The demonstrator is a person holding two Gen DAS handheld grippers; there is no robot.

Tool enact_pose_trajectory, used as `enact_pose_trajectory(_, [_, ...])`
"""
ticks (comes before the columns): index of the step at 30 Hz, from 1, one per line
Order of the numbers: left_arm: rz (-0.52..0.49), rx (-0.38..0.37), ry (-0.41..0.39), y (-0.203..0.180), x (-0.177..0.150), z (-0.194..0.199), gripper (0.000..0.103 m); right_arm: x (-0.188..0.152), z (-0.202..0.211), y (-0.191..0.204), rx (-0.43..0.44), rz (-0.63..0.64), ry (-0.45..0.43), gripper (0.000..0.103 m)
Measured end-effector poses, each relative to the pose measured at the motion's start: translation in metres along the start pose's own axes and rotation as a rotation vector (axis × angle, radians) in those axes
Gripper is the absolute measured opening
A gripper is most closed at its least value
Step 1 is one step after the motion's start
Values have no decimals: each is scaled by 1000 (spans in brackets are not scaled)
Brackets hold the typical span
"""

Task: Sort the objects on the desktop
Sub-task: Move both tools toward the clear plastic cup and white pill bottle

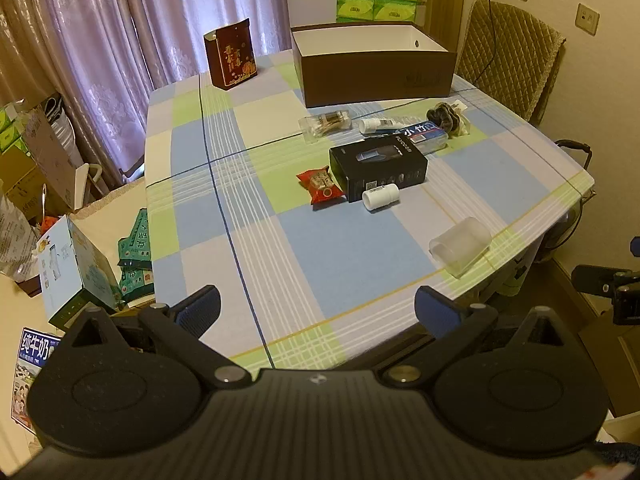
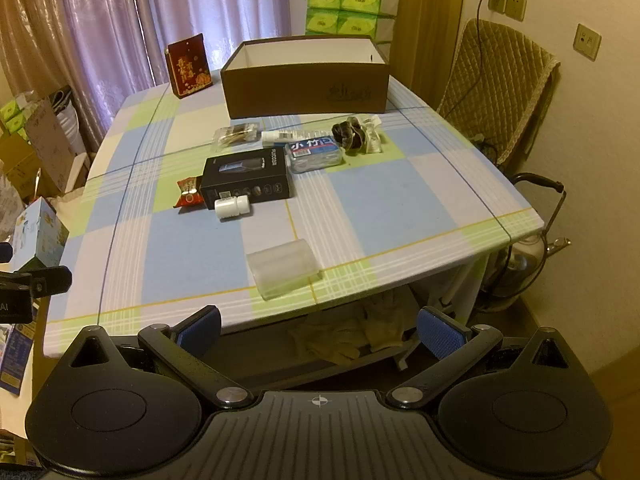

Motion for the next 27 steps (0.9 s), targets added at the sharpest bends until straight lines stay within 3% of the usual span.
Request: enact_pose_trajectory(27, [13,-6,23,8,-1,-10,102,5,-9,11,11,25,18,101])
Point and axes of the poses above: each gripper's, at about its wrist camera, not at the fingertips, and z roughly against the way its jaws point, y to its left, x to its top, the point moved 2 cm from there along -z, roughly the way its jaws point, and after that the axes turned 5 degrees about y, right-handed, at the moved point
